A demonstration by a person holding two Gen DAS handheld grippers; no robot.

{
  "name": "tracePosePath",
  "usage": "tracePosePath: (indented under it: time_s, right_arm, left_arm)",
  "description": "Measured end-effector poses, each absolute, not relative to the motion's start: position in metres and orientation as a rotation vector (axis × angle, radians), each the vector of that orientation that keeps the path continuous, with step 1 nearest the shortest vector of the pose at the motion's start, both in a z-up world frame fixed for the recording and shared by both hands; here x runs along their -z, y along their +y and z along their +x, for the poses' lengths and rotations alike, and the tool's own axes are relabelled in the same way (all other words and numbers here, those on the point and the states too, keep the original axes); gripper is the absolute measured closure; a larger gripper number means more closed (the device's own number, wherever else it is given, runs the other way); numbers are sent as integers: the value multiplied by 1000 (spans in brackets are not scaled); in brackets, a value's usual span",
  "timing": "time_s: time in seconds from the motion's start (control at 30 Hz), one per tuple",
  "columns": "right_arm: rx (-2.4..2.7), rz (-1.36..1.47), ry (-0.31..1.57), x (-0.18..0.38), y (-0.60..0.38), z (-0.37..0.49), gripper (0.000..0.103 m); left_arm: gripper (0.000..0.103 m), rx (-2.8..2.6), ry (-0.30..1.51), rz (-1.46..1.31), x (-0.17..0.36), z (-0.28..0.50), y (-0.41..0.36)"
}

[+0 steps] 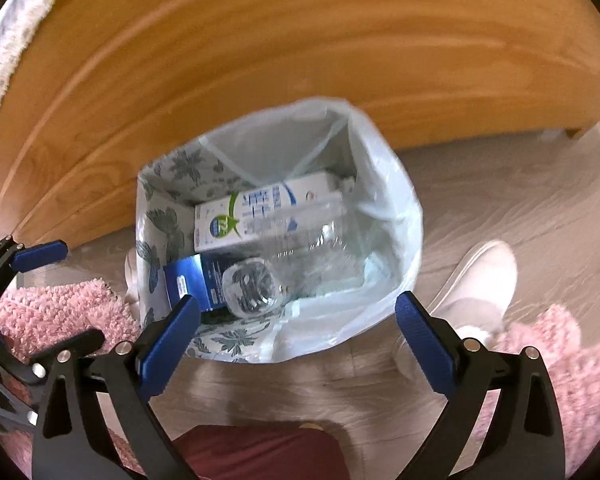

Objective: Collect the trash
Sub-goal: 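Raise both tools out of the bin and move them over the bed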

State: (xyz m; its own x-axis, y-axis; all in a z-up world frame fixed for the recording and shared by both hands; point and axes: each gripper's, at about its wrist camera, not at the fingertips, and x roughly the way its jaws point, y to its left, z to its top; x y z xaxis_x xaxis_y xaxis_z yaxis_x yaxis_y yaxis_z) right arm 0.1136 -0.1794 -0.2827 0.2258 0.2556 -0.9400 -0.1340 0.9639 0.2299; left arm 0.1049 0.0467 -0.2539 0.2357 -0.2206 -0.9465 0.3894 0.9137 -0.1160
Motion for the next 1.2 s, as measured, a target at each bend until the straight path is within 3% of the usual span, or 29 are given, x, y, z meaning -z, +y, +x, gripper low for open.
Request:
tracePosePath:
  time_s: [0.73, 1.0, 1.2]
  right_arm:
    - [-290, 33, 881, 129, -208, 97, 9]
    - [-300, -14, 732, 71, -222, 92, 9]
    - [-327, -103, 687, 65, -224, 81, 9]
  left_arm:
    - [7, 336, 728, -10, 100, 89, 52]
    - [8, 275, 642, -40, 45, 79, 65]
    - [7, 266, 639, -62, 46, 72, 83]
